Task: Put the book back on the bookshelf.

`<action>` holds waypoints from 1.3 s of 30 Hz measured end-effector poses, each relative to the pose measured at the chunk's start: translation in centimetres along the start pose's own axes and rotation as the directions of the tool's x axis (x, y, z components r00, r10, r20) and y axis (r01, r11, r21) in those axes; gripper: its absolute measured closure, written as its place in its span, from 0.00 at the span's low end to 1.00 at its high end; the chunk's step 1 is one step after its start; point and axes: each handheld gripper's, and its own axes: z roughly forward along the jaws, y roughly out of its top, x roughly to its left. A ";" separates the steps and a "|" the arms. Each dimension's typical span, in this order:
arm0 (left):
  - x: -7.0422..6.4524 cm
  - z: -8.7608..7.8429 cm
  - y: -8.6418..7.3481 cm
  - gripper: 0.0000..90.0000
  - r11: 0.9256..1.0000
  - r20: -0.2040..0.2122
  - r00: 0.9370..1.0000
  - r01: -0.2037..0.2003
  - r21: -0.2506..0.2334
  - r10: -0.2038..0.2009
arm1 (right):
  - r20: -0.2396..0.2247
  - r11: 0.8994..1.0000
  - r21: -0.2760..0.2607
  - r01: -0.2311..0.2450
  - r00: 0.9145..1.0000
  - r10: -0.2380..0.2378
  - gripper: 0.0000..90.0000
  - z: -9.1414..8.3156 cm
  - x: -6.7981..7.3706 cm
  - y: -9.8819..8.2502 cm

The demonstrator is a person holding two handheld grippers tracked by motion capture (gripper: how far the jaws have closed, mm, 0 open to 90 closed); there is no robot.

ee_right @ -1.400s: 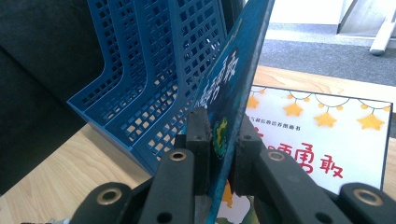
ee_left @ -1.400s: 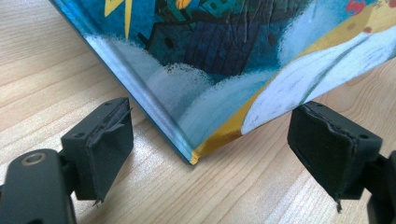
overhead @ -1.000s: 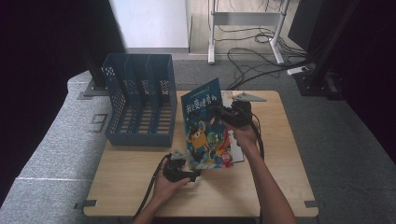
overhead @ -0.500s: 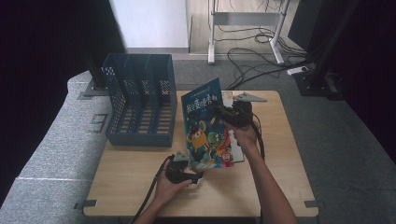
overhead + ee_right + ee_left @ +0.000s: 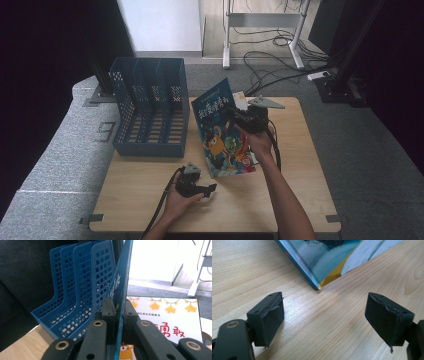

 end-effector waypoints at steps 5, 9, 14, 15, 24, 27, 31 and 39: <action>-0.8 0.6 0.4 0.18 1.000 -0.009 1.000 -0.024 -0.002 0.024 | 0.005 1.000 0.005 -0.010 1.000 0.010 0.93 -0.1 0.0 0.0; -1.5 1.6 0.8 0.17 0.999 -0.035 0.998 -0.042 0.009 0.042 | -0.004 1.000 0.004 -0.019 1.000 0.019 0.93 -0.2 -0.1 -0.1; -1.5 2.1 1.7 0.18 0.999 -0.053 0.998 -0.033 -0.001 0.033 | -0.015 1.000 0.007 -0.011 1.000 0.011 0.93 -0.4 -0.1 -0.1; -1.5 2.1 1.9 0.18 0.999 -0.060 0.998 -0.036 -0.002 0.035 | -0.016 1.000 0.007 -0.011 1.000 0.011 0.93 -0.5 -0.1 -0.1; -1.5 3.0 2.3 0.18 1.000 -0.051 0.998 -0.024 0.018 0.025 | -0.023 1.000 0.000 -0.013 1.000 0.013 0.93 -0.7 -0.1 -0.2; -1.3 3.3 2.4 0.18 1.000 -0.061 0.998 -0.005 0.019 0.006 | -0.024 1.000 -0.002 -0.012 1.000 0.012 0.93 -0.7 -0.1 -0.3; -1.1 3.5 2.5 0.17 1.000 -0.051 0.999 0.003 0.023 -0.002 | -0.029 1.000 -0.006 -0.017 0.999 0.017 0.93 -0.8 -0.2 -0.3; -0.7 3.5 2.8 0.16 0.999 -0.044 0.999 0.023 0.028 -0.022 | -0.027 1.000 -0.024 -0.012 1.000 0.011 0.93 -1.3 -0.3 -0.3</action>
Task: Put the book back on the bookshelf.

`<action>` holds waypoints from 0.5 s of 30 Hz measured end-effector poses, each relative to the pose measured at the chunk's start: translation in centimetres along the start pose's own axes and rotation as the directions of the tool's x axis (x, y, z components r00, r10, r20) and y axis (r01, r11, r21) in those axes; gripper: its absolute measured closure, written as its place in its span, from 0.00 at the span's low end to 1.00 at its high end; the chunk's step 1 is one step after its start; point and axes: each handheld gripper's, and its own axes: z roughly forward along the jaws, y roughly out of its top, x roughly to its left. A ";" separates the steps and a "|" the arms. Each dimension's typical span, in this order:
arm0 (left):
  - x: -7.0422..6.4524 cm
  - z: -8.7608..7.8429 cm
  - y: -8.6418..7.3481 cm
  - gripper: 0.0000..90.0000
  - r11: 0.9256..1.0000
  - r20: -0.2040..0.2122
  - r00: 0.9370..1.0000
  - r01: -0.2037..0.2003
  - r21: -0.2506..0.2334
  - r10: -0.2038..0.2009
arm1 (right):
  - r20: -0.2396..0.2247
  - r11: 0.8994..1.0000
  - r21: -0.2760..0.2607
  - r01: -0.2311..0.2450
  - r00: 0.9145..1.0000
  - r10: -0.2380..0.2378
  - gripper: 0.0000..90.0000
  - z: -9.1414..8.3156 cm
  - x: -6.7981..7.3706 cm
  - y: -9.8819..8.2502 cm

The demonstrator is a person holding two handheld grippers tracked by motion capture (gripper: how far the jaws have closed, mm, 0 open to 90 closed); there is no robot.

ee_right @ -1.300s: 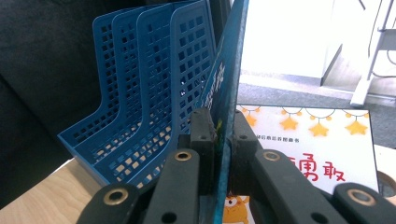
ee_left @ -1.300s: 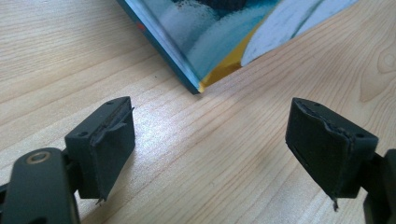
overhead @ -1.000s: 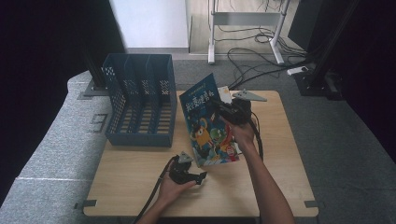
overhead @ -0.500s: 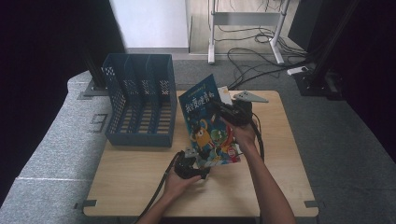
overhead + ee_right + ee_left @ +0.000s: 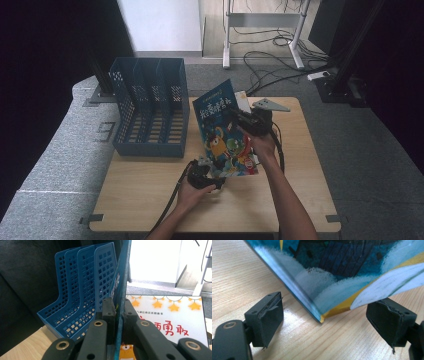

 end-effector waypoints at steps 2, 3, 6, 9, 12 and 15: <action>0.1 0.0 0.1 0.16 1.000 0.005 1.000 0.016 -0.002 -0.015 | -0.004 1.000 0.003 -0.004 1.000 0.004 0.94 -0.2 0.0 0.1; 0.3 0.0 0.1 0.16 1.000 0.006 1.000 0.019 -0.003 -0.019 | -0.010 1.000 0.007 -0.008 1.000 0.008 0.94 -0.4 -0.1 0.2; 0.5 0.0 0.2 0.16 0.999 0.007 0.999 0.032 -0.006 -0.032 | -0.030 1.000 0.015 -0.006 1.000 0.006 0.94 -0.8 -0.2 0.4; 0.5 0.0 0.3 0.16 1.000 0.004 1.000 0.030 -0.004 -0.030 | -0.038 0.999 0.033 0.012 0.999 -0.011 0.94 -1.3 -0.2 0.6; 0.4 0.1 0.3 0.15 1.000 -0.001 1.000 0.030 0.001 -0.030 | -0.049 0.999 0.043 0.025 0.999 -0.023 0.94 -1.7 -0.2 0.6; 0.3 0.1 0.4 0.15 1.000 -0.010 1.000 0.017 0.005 -0.017 | -0.061 0.998 0.049 0.033 0.998 -0.030 0.94 -2.1 -0.3 0.6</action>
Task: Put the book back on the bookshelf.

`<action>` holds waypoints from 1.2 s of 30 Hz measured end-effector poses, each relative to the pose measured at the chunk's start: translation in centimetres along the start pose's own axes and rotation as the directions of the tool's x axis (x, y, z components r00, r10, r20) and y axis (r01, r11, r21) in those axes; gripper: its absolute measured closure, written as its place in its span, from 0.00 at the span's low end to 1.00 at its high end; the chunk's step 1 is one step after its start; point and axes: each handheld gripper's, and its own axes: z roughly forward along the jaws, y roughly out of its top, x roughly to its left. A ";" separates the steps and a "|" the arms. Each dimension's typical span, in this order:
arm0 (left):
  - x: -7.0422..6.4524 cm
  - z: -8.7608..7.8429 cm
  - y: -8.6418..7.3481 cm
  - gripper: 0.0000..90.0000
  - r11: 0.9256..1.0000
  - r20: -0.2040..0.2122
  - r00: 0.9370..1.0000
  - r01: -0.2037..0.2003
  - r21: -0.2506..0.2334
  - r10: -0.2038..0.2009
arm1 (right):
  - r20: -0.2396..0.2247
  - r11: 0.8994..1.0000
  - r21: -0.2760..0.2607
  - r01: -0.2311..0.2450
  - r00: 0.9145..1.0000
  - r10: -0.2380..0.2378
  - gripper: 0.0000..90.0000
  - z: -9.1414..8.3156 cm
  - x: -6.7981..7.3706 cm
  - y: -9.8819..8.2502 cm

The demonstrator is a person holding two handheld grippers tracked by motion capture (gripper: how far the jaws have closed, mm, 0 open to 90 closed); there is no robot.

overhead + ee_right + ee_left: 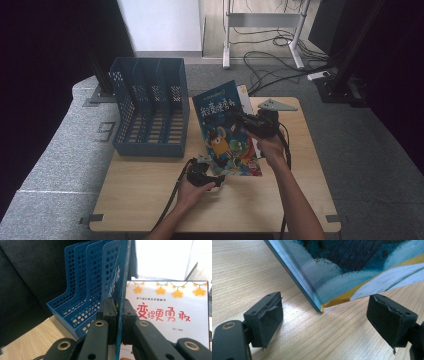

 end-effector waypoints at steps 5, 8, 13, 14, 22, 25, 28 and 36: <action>-0.1 0.1 0.1 0.15 1.000 -0.007 1.000 -0.016 0.009 0.016 | -0.012 1.000 -0.001 0.006 1.000 -0.006 0.94 -0.8 -0.2 -0.3; -0.2 0.0 0.1 0.15 1.000 -0.012 1.000 -0.022 0.015 0.023 | -0.021 1.000 -0.009 0.003 1.000 -0.003 0.94 -1.3 -0.3 -0.6; -0.3 0.1 0.0 0.15 0.999 -0.021 0.999 -0.031 0.013 0.031 | -0.029 1.000 -0.023 -0.001 1.000 0.000 0.94 -1.9 -0.4 -1.0; -0.3 0.1 0.0 0.15 0.999 -0.020 0.999 -0.034 0.014 0.035 | -0.031 1.000 -0.026 -0.003 1.000 0.002 0.95 -2.0 -0.4 -1.1; -0.5 0.0 -0.4 0.16 0.999 -0.029 0.998 -0.048 0.001 0.048 | -0.039 0.999 -0.050 0.004 0.999 -0.006 0.95 -3.0 -0.4 -1.9; -0.4 -0.1 -0.5 0.16 0.999 -0.026 0.999 -0.045 -0.008 0.045 | -0.049 0.998 -0.057 -0.003 0.999 0.000 0.95 -3.3 -0.6 -2.2; -0.3 -0.1 -0.5 0.16 0.999 -0.026 0.999 -0.048 -0.012 0.048 | -0.057 0.998 -0.064 -0.002 0.998 -0.001 0.95 -3.6 -0.8 -2.4; -0.9 0.2 -0.5 0.16 0.998 -0.040 0.997 -0.067 -0.014 0.067 | -0.063 0.997 -0.075 0.001 0.998 -0.006 0.95 -4.1 -0.7 -2.8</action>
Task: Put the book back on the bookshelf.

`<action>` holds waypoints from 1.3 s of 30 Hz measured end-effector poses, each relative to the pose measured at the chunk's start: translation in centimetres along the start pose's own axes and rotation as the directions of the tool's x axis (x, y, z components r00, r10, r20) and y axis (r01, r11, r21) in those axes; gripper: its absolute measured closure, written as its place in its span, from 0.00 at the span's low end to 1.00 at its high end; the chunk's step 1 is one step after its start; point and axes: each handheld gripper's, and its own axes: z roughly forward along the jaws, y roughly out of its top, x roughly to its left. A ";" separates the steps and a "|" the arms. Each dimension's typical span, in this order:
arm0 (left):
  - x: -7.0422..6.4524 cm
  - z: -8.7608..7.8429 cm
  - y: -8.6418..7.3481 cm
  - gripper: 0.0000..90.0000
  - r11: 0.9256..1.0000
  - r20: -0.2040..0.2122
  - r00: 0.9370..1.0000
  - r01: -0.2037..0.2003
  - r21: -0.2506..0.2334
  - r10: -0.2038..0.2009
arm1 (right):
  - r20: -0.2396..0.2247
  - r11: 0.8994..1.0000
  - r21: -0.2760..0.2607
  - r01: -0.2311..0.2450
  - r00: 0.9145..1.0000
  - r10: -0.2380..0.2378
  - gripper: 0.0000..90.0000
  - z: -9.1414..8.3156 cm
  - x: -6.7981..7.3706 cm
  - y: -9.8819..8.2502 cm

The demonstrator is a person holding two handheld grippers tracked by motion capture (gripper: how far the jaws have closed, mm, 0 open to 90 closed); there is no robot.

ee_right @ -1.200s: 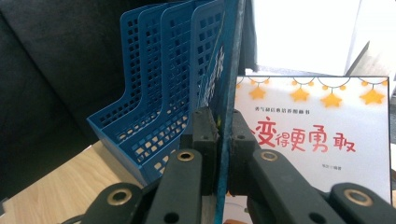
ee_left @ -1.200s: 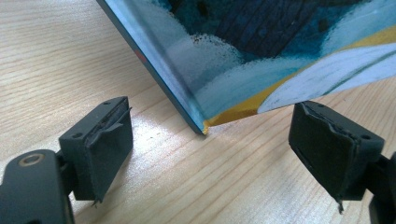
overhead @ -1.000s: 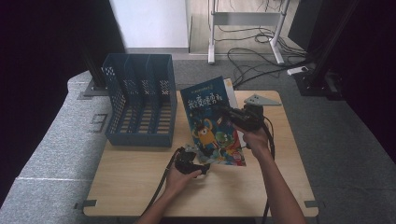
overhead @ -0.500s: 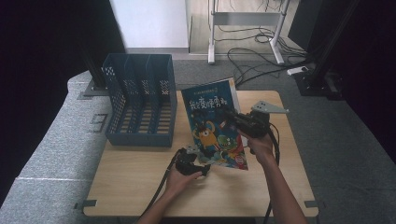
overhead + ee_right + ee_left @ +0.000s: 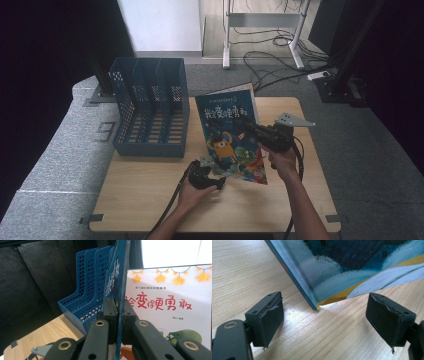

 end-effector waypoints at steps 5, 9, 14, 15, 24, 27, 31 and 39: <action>-0.3 0.2 0.0 0.16 1.000 -0.019 1.000 -0.014 0.001 0.014 | -0.011 1.000 -0.014 -0.004 1.000 0.004 0.95 -0.5 -0.2 -0.4; -0.3 0.3 0.1 0.16 1.000 -0.034 0.999 -0.021 0.005 0.021 | -0.020 1.000 -0.024 -0.008 1.000 0.008 0.95 -1.2 -0.3 -0.9; -0.3 0.4 0.3 0.16 1.000 -0.044 0.999 -0.024 0.011 0.024 | -0.015 1.000 -0.023 0.008 1.000 -0.008 0.95 -1.7 -0.3 -1.2; -0.2 0.4 0.3 0.16 1.000 -0.045 0.999 -0.024 0.012 0.024 | -0.015 1.000 -0.025 0.010 1.000 -0.011 0.95 -1.8 -0.2 -1.3; 0.0 -0.1 0.0 0.17 0.999 -0.027 0.999 -0.033 0.022 0.033 | -0.025 0.999 -0.031 0.013 1.000 -0.014 0.95 -2.3 -0.3 -1.7; 0.1 -0.7 0.0 0.18 1.000 -0.028 0.999 -0.028 0.001 0.028 | -0.029 0.999 -0.036 0.008 1.000 -0.009 0.95 -2.5 -0.4 -1.9; 0.4 -1.7 0.3 0.19 0.999 -0.029 0.999 -0.037 -0.039 0.036 | -0.038 0.999 -0.043 0.010 0.999 -0.012 0.95 -2.9 -0.4 -2.2; 1.3 -3.8 1.5 0.22 0.990 -0.018 0.999 -0.045 -0.131 0.043 | -0.053 0.999 -0.052 0.010 0.998 -0.012 0.95 -3.7 -0.5 -2.8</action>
